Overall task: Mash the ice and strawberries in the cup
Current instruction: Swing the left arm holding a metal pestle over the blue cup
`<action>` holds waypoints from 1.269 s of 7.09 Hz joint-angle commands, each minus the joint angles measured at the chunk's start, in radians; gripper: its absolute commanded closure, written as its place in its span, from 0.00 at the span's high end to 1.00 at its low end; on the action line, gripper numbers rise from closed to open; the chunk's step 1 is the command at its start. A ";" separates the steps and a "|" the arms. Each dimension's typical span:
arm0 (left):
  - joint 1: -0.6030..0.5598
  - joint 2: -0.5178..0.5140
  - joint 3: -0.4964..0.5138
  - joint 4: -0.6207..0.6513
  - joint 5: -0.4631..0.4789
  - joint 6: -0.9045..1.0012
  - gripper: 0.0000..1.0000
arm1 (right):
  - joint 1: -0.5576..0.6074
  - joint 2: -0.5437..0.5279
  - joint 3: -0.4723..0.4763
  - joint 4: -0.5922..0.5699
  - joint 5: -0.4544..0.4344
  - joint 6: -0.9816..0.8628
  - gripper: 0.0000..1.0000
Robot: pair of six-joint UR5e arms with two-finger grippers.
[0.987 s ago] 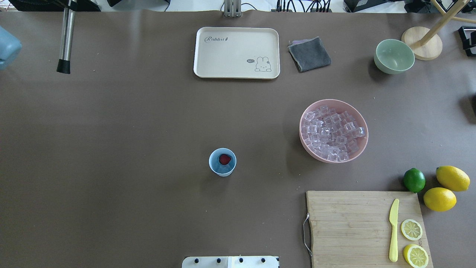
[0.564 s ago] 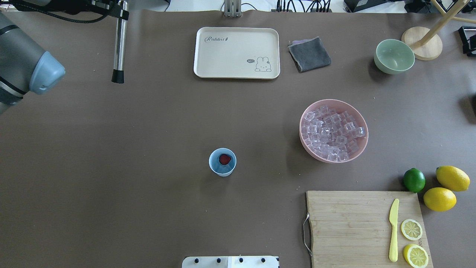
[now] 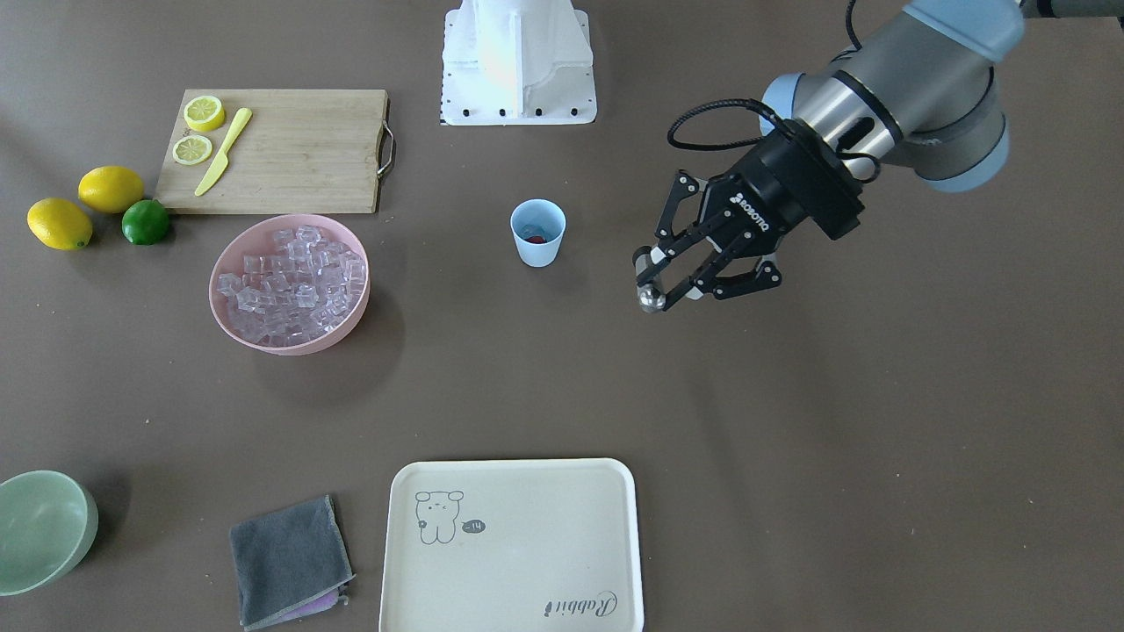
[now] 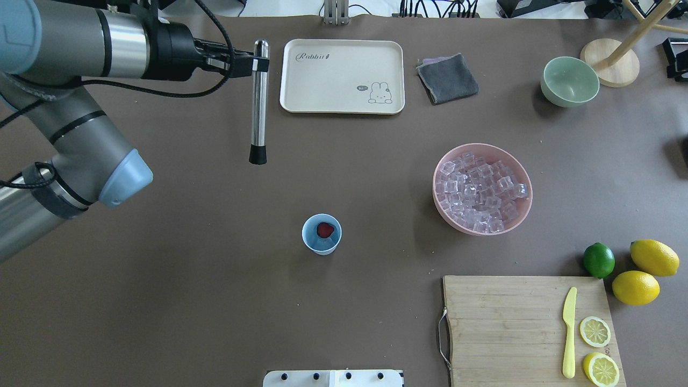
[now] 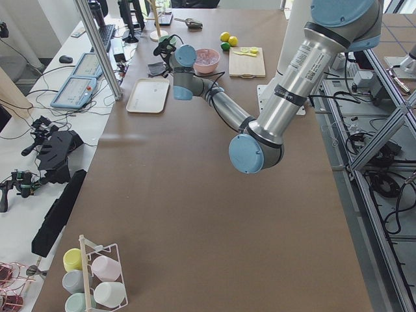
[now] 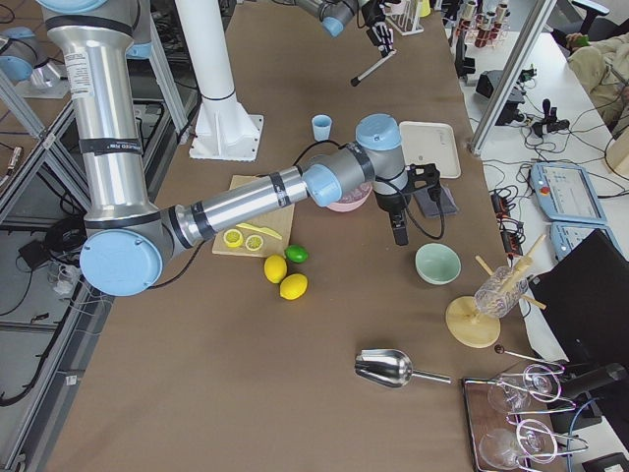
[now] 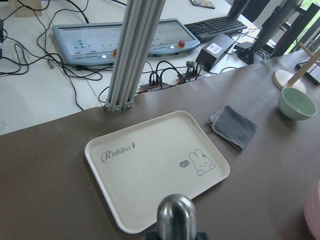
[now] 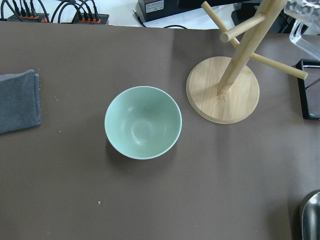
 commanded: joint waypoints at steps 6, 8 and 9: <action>0.128 0.020 0.118 -0.551 0.065 0.052 0.00 | -0.002 0.012 0.016 0.005 -0.029 -0.005 1.00; 0.152 0.013 0.199 -0.697 0.068 0.078 0.00 | -0.002 0.009 0.010 0.035 -0.031 -0.003 1.00; 0.198 0.008 0.201 -0.746 0.121 0.078 0.00 | -0.002 0.009 0.013 0.037 -0.045 -0.003 1.00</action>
